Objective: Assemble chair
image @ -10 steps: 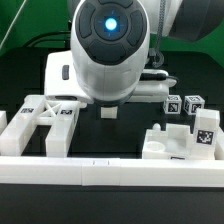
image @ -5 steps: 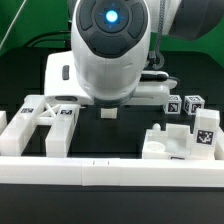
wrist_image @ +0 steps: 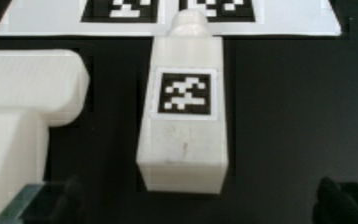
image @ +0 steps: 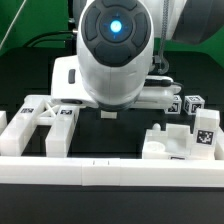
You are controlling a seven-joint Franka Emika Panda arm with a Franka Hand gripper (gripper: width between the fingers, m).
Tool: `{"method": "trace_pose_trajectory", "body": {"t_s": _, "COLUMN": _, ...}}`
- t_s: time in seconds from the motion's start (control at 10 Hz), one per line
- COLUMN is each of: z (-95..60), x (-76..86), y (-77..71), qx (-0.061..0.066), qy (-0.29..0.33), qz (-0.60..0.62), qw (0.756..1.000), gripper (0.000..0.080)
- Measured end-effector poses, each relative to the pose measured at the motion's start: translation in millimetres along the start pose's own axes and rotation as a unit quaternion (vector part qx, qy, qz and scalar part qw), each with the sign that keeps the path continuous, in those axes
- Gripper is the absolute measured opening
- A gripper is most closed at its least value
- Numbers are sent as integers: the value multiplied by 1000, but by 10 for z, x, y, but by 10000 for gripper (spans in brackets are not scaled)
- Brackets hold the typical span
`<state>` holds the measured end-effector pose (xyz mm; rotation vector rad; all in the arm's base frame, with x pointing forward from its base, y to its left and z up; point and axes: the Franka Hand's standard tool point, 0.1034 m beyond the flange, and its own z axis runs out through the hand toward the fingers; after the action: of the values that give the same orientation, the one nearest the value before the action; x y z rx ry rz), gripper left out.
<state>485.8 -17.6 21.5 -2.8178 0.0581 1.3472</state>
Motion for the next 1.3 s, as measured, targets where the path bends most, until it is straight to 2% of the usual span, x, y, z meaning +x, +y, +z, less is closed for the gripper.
{"method": "trace_pose_trajectory", "body": {"t_s": 0.1, "z": 62, "x": 55, "y": -3, "qx": -1, "qy": 23, "qz": -2, "qw": 1000, "gripper": 649}}
{"method": "trace_pose_trajectory", "body": {"t_s": 0.2, "z": 98, "x": 9, "y": -8, "qx": 1, "qy": 13, "qz": -2, "qw": 1000, "gripper": 649}}
{"method": "trace_pose_trajectory", "body": {"t_s": 0.3, "z": 157, "x": -43, "y": -14, "qx": 2, "qy": -19, "qz": -2, "qw": 1000, "gripper": 649}}
{"method": "trace_pose_trajectory", "body": {"t_s": 0.4, "z": 207, "x": -7, "y": -17, "qx": 1, "qy": -41, "qz": -1, "qw": 999, "gripper": 649}}
{"method": "trace_pose_trajectory", "body": {"t_s": 1.1, "z": 330, "x": -35, "y": -22, "qx": -2, "qy": -54, "qz": 34, "qw": 998, "gripper": 640}}
{"method": "trace_pose_trajectory", "body": {"t_s": 1.2, "z": 326, "x": -34, "y": -40, "qx": -3, "qy": -53, "qz": 33, "qw": 998, "gripper": 474}}
{"method": "trace_pose_trajectory", "body": {"t_s": 1.3, "z": 312, "x": -31, "y": -37, "qx": -2, "qy": -52, "qz": 33, "qw": 998, "gripper": 474}}
